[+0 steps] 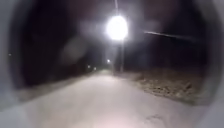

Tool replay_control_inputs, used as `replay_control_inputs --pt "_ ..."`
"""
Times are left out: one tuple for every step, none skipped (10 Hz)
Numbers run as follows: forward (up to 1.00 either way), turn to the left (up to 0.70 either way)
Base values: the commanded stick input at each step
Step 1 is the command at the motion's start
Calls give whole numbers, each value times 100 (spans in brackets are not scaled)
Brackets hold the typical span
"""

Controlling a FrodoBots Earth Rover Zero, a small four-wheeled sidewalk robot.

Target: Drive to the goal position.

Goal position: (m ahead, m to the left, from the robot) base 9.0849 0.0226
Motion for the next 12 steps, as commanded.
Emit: replay_control_inputs --pt "100 0" --pt "100 0" --pt "100 0" --pt "100 0" --pt "100 0" --pt "100 0" --pt "100 0" --pt "100 0" --pt "100 0" --pt "100 0" --pt "100 0" --pt "100 0"
